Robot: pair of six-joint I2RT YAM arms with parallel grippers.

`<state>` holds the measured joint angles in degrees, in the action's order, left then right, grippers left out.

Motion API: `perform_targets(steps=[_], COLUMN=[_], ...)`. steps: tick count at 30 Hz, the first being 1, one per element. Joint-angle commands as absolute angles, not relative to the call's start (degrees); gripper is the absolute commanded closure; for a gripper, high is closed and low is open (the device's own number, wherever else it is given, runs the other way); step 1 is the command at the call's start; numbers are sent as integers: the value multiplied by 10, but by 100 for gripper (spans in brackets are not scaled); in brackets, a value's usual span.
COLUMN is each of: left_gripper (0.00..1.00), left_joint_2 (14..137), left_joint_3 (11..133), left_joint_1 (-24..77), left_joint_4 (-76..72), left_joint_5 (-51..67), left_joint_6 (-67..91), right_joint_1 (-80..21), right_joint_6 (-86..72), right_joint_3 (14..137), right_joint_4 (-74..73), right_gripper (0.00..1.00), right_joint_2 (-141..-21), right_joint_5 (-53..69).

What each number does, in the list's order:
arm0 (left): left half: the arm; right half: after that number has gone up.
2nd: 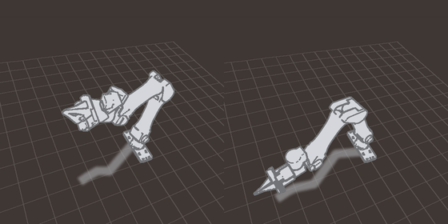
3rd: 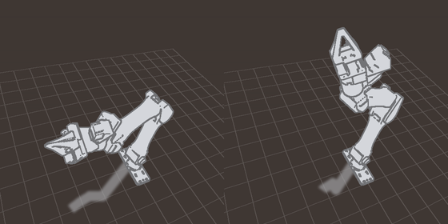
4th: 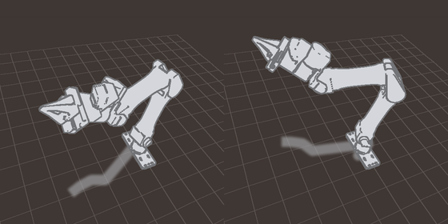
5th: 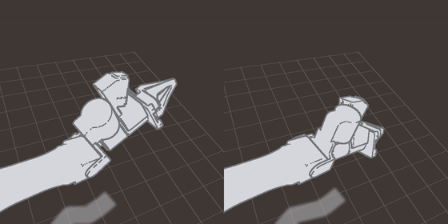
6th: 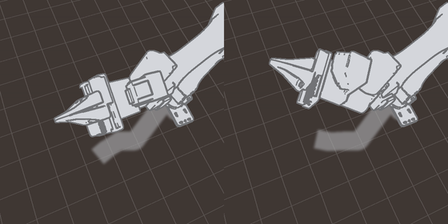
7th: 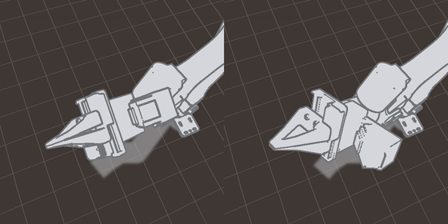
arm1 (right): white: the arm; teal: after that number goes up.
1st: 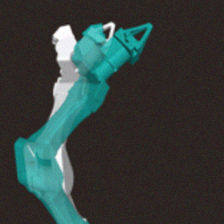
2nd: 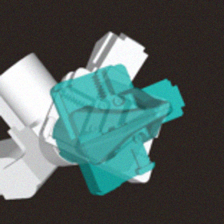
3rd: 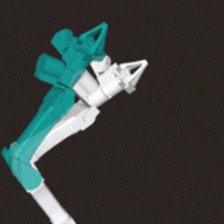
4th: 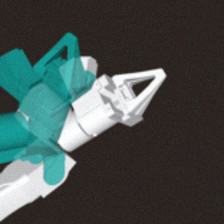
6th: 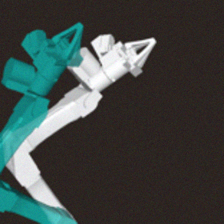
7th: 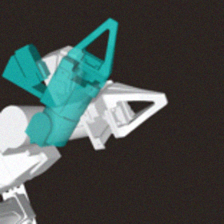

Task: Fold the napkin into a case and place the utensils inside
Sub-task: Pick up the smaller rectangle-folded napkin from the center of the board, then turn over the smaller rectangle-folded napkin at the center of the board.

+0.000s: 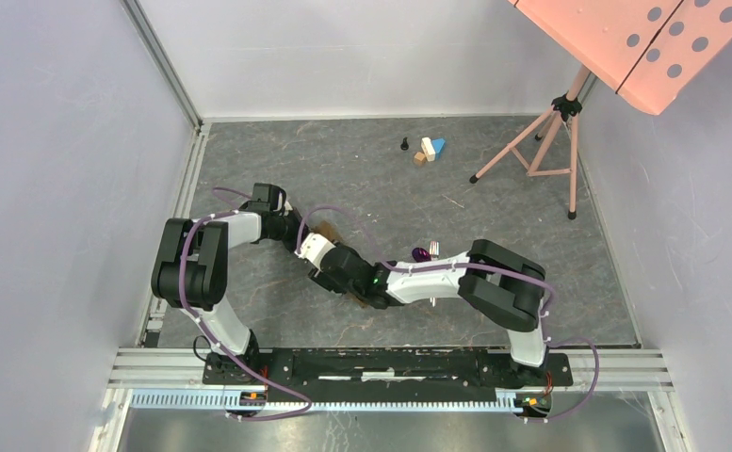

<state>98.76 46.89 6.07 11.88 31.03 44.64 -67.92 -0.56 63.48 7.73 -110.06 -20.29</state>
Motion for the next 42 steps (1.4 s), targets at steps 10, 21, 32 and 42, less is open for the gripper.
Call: perform_targets(steps=[10, 21, 32, 42], left_gripper=[87, 54, 53, 53], left_joint_2=[975, 819, 684, 657], left_joint_3=[483, 563, 610, 615], left_joint_1=[54, -8, -71, -71], left_joint_4=[181, 295, 386, 400], left_joint_5=[254, 303, 214, 205], left_joint_6=[389, 323, 269, 265], right_joint_1=[-693, -685, -609, -564], right_joint_6=[-38, -37, -281, -698], right_joint_3=[612, 584, 592, 496], right_joint_4=[142, 192, 229, 644], right_gripper=[76, 100, 100, 100], right_joint_2=[-1158, -1109, -1060, -1160], right_joint_5=[-307, -189, 148, 365])
